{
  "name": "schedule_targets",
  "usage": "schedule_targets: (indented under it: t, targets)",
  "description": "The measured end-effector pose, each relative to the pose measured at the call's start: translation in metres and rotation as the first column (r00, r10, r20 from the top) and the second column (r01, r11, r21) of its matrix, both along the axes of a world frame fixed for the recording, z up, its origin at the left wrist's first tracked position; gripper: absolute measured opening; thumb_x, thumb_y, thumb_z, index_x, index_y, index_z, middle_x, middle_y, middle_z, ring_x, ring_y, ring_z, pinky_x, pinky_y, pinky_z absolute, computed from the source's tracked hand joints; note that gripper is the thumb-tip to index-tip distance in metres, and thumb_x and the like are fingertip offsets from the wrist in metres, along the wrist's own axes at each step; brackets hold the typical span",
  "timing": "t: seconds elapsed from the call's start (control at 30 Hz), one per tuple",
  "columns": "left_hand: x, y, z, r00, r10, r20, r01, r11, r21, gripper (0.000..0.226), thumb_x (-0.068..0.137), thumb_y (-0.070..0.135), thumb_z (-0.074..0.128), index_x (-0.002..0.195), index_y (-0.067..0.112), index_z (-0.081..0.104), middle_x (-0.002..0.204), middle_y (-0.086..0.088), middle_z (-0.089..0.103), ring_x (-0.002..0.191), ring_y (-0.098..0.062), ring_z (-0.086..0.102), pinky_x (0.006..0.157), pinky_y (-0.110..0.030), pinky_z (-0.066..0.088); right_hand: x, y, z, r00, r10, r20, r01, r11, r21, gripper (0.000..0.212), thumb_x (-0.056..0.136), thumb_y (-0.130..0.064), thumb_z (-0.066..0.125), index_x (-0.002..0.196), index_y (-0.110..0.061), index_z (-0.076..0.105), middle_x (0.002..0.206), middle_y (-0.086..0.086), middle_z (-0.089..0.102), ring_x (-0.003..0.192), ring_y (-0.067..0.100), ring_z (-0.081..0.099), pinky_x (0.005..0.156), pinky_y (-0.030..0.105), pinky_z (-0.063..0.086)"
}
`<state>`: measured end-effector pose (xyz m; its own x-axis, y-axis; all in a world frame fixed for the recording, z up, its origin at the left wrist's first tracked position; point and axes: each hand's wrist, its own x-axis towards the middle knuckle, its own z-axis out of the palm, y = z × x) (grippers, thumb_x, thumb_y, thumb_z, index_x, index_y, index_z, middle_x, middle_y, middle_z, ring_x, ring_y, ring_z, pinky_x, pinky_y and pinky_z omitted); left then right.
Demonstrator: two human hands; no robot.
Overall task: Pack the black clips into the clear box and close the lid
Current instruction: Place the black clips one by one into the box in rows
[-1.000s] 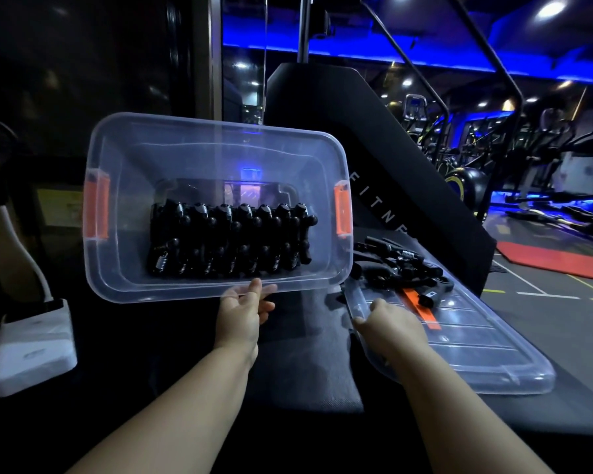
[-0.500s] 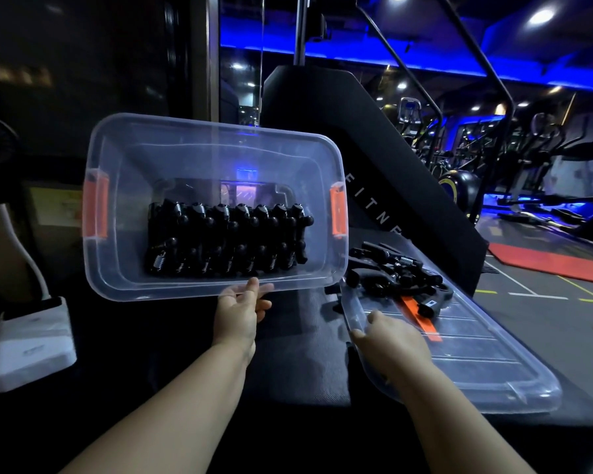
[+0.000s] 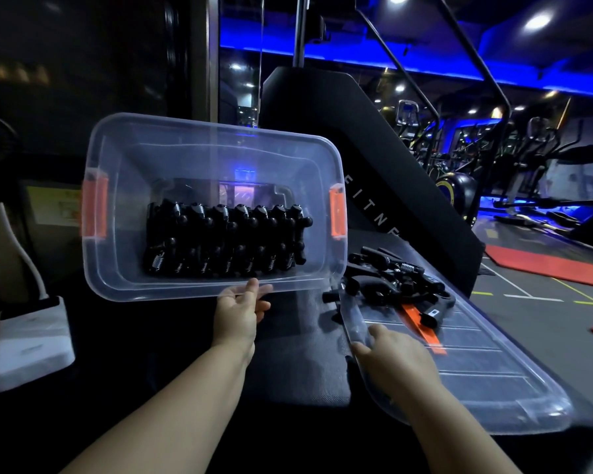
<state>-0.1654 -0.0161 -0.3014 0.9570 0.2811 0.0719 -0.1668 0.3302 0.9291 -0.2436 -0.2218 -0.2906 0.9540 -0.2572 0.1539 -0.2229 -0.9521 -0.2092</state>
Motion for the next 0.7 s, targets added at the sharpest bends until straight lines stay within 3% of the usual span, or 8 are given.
schedule_targets:
  t: [0.27, 0.43, 0.5, 0.63, 0.7]
  targets:
    - [-0.003, 0.000, 0.003, 1.000, -0.006, 0.007, 0.006, 1.000, -0.005, 0.013, 0.097, 0.028, 0.051, 0.097, 0.016, 0.056, 0.084, 0.006, 0.073, 0.058, -0.004, 0.056, 0.062, -0.022, 0.044, -0.001, -0.001, 0.003, 1.000, -0.006, -0.030, 0.006, 1.000, 0.022, 0.041, 0.088, -0.056, 0.047, 0.114, -0.025, 0.054, 0.114, 0.003, 0.065, 0.108, 0.026, 0.058, 0.076, 0.033, 0.041]
    - [-0.004, 0.001, 0.004, 1.000, -0.005, 0.010, 0.005, 1.000, -0.002, 0.013, 0.097, 0.028, 0.051, 0.096, 0.016, 0.056, 0.085, 0.006, 0.073, 0.057, -0.004, 0.056, 0.062, -0.022, 0.045, 0.010, -0.016, 0.018, 0.990, 0.053, -0.133, -0.037, 0.992, 0.124, 0.056, 0.081, -0.066, 0.056, 0.117, -0.024, 0.058, 0.116, 0.000, 0.065, 0.096, 0.016, 0.060, 0.081, 0.029, 0.048]
    - [-0.004, 0.000, 0.004, 1.000, -0.005, 0.010, 0.005, 1.000, 0.002, 0.013, 0.097, 0.028, 0.051, 0.096, 0.016, 0.056, 0.086, 0.006, 0.073, 0.058, -0.004, 0.056, 0.063, -0.022, 0.045, 0.022, -0.025, 0.024, 0.997, 0.043, -0.068, -0.032, 0.988, 0.149, 0.060, 0.078, -0.070, 0.057, 0.116, -0.024, 0.062, 0.114, -0.002, 0.067, 0.092, 0.015, 0.061, 0.082, 0.029, 0.050]
    - [-0.005, 0.000, 0.005, 1.000, -0.003, 0.007, 0.003, 1.000, 0.010, 0.013, 0.098, 0.028, 0.051, 0.097, 0.016, 0.055, 0.087, 0.005, 0.073, 0.059, -0.005, 0.055, 0.063, -0.023, 0.044, 0.047, -0.043, 0.033, 0.978, -0.075, 0.192, 0.056, 0.993, 0.102, 0.055, 0.077, -0.071, 0.054, 0.104, -0.024, 0.065, 0.088, -0.002, 0.067, 0.087, 0.022, 0.062, 0.067, 0.029, 0.044]
    - [-0.005, 0.000, 0.005, 1.000, -0.007, 0.007, 0.007, 1.000, 0.002, 0.011, 0.097, 0.027, 0.051, 0.095, 0.017, 0.054, 0.086, 0.005, 0.073, 0.058, -0.006, 0.054, 0.062, -0.022, 0.044, 0.057, -0.051, 0.038, 0.956, -0.112, 0.270, 0.091, 0.992, 0.091, 0.053, 0.079, -0.068, 0.054, 0.108, -0.025, 0.064, 0.101, 0.004, 0.068, 0.100, 0.029, 0.059, 0.074, 0.032, 0.045]
